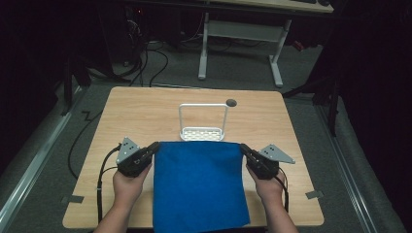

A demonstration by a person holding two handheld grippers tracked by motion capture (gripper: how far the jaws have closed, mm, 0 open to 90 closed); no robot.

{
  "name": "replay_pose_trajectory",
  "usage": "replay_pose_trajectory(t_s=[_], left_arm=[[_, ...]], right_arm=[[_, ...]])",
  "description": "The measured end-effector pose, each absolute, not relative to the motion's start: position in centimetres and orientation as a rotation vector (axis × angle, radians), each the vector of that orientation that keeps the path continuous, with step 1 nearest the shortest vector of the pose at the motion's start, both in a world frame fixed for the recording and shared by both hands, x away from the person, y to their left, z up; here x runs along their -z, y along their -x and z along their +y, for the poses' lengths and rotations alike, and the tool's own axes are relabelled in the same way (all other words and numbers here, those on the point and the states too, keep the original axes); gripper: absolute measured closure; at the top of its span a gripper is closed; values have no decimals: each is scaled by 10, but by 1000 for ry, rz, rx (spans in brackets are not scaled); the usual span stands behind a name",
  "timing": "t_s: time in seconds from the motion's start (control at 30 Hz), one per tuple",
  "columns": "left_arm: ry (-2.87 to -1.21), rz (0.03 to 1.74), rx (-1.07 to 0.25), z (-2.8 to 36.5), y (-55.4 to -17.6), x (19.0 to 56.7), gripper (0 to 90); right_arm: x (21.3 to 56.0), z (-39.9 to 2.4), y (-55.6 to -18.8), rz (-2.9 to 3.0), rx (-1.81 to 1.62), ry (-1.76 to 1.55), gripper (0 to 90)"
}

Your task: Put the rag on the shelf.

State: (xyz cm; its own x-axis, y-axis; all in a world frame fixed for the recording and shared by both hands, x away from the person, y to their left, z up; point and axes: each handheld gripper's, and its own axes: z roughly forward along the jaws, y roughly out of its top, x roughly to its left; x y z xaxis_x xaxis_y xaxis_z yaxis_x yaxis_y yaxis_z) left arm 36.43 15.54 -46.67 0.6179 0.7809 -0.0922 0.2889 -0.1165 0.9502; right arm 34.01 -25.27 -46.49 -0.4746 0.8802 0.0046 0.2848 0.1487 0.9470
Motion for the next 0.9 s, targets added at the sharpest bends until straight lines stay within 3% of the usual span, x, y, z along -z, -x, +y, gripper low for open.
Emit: replay_pose_trajectory(t_s=[0.27, 0.9], left_arm=[[-1635, 866, -518, 158, -358, 455, 877], [-1535, 696, -646, 150, -323, 406, 877]], right_arm=[[446, -252, -329, 1797, -1381, -1068, 886], [403, -248, -302, 1682, -1487, -937, 887]])
